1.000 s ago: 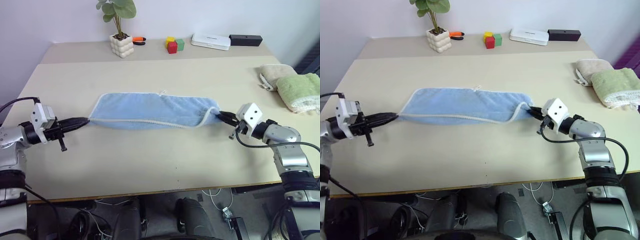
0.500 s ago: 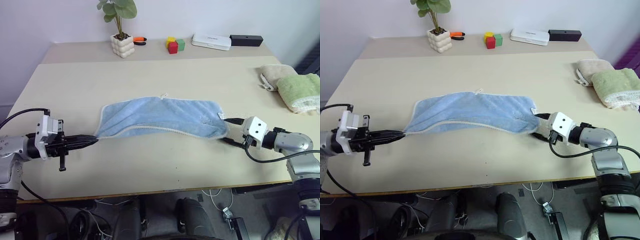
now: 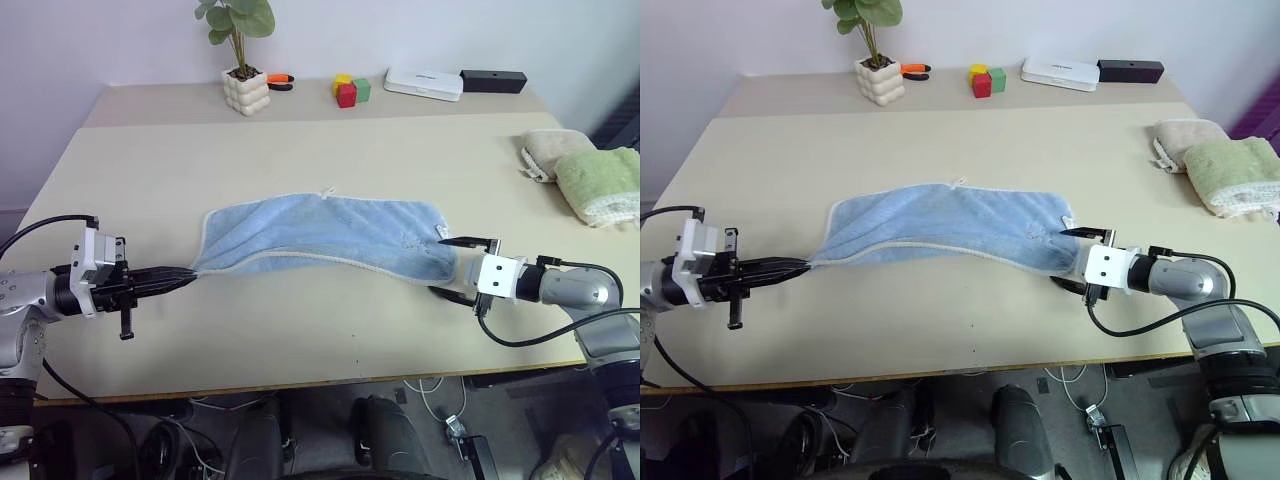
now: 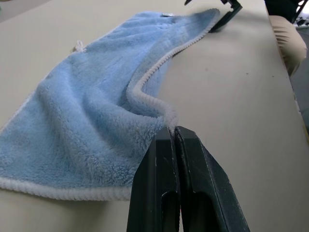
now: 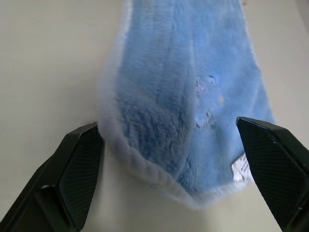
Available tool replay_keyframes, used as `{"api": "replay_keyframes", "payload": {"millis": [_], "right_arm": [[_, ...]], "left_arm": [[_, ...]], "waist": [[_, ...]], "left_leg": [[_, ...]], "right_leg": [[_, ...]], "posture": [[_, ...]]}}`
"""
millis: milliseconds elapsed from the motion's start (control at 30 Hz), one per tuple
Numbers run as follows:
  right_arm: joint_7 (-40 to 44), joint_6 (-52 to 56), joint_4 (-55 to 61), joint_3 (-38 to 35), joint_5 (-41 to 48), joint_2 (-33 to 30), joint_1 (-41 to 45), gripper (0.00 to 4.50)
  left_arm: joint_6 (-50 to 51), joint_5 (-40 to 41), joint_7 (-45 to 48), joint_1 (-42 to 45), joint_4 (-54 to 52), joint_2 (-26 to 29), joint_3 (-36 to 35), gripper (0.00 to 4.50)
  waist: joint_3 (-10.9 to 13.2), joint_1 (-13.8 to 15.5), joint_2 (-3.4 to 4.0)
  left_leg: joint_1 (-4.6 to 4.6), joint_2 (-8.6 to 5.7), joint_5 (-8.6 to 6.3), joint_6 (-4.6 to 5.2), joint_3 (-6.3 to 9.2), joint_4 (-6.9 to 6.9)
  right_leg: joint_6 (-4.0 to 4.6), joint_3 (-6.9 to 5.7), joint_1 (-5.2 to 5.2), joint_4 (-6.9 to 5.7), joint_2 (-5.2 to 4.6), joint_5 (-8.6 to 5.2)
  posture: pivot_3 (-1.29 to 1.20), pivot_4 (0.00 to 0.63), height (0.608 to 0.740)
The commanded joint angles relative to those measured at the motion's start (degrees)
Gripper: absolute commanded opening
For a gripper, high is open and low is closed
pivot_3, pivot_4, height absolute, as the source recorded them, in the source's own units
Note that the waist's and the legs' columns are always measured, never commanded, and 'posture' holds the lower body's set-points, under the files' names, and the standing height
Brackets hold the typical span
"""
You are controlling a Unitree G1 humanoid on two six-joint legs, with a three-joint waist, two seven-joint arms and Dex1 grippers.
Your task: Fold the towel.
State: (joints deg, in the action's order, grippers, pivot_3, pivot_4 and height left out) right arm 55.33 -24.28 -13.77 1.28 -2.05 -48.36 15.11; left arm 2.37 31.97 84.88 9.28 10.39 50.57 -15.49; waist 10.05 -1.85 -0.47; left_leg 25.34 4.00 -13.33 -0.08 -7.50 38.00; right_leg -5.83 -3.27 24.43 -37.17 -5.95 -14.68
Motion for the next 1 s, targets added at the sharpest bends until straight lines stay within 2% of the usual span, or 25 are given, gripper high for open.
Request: {"api": "replay_keyframes", "payload": {"millis": [33, 200, 233, 467, 667, 1000], "right_arm": [[-0.6, -1.2, 3.6, 0.0, 0.2, -0.4, 0.2, 2.67], [-0.2, -1.5, 4.5, 0.2, 0.3, -1.4, 0.1, 0.17], [0.2, -1.6, 4.6, 0.1, 0.6, -1.7, 0.1, 0.07], [5.9, -2.5, 3.0, -0.9, 3.7, -6.2, -1.4, 0.07], [15.6, 7.0, 5.8, -4.8, 16.2, -10.7, -5.4, 0.07], [23.9, 21.8, 12.1, -11.8, 28.5, -13.3, -15.4, 0.07]], "left_arm": [[-0.2, 0.6, 0.1, 0.6, -1.3, 0.5, -1.4, 0.0], [0.0, 0.6, 0.1, 0.2, -1.3, 0.7, -1.5, 0.0], [0.1, 0.5, 0.1, 0.1, -1.2, 0.7, -1.5, 0.0], [1.1, 0.4, 2.1, -2.1, -0.7, 2.8, -2.1, 0.0], [3.0, 1.3, 5.4, -6.1, -1.1, 6.3, -4.0, 0.0], [7.0, 3.2, 7.6, -15.6, -7.2, 7.5, -6.5, 0.0]], "waist": [[0.0, 0.0, 0.0], [0.0, 0.2, 0.0], [0.0, 0.3, 0.0], [0.0, 1.1, 0.0], [0.0, 1.1, 0.0], [0.0, 1.1, 0.0]], "left_leg": [[0.0, 0.0, 0.0, 0.0, 0.0, 0.0], [0.0, 0.0, 0.0, 0.0, 0.0, 0.01], [0.0, 0.0, 0.0, 0.0, 0.0, 0.01], [0.0, 0.0, -0.01, 0.01, -0.01, 0.05], [0.0, 0.01, -0.02, 0.04, 0.0, 0.04], [-0.01, 0.02, -0.1, 0.14, 0.02, 0.05]], "right_leg": [[0.0, 0.0, 0.0, 0.0, 0.0, 0.0], [0.0, 0.0, 0.0, 0.0, 0.0, 0.0], [0.0, 0.0, 0.0, 0.0, 0.0, 0.0], [0.01, 0.0, 0.0, 0.0, 0.0, 0.0], [0.02, 0.0, 0.0, 0.01, -0.01, -0.01], [0.17, 0.0, 0.0, 0.03, -0.06, -0.09]], "posture": [[0.0, 0.15, 0.735], [0.0, 0.15, 0.735], [0.0, 0.15, 0.735], [0.0, 0.15, 0.735], [0.0, 0.15, 0.735], [0.0, 0.15, 0.735]]}}
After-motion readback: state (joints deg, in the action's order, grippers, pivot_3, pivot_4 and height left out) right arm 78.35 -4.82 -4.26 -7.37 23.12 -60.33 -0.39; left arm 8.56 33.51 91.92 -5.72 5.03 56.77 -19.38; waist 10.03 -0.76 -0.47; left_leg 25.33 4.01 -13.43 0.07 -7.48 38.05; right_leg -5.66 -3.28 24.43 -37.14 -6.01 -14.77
